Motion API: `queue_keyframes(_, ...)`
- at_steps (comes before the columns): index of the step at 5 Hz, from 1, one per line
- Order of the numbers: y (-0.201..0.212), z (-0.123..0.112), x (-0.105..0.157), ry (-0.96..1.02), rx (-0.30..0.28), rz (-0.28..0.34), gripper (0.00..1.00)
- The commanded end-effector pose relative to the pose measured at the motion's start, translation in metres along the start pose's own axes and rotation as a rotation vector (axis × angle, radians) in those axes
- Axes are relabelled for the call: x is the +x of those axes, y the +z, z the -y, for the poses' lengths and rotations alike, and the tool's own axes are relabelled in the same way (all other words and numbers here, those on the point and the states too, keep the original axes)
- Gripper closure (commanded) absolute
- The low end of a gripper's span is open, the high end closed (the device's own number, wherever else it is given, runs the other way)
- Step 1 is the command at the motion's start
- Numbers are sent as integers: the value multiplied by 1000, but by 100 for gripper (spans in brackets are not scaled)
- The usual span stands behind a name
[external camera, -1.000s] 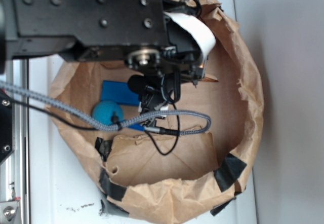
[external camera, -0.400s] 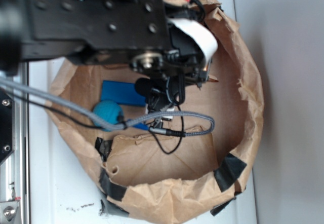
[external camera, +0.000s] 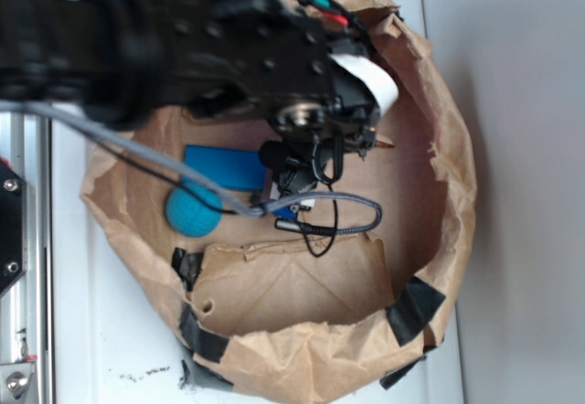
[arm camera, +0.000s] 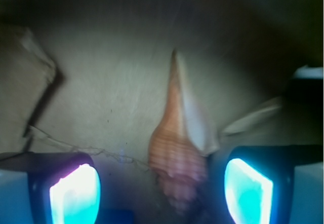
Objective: Grab the shell.
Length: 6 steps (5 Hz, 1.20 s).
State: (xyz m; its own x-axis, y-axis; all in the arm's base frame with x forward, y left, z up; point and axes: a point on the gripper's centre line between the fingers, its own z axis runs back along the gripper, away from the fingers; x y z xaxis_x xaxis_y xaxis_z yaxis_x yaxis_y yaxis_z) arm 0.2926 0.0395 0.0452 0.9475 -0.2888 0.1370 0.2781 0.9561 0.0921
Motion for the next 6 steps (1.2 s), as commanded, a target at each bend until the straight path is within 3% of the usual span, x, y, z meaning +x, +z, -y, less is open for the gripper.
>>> queue_keyframes(1,-4,-5,24,19,53,21,100)
queue_keyframes(4,4,-8,16,54,60,80,100)
queue_keyframes(5,43,-8,8,75,22,135,100)
queue_keyframes(6,77,-9,-1,76,-54,163,100)
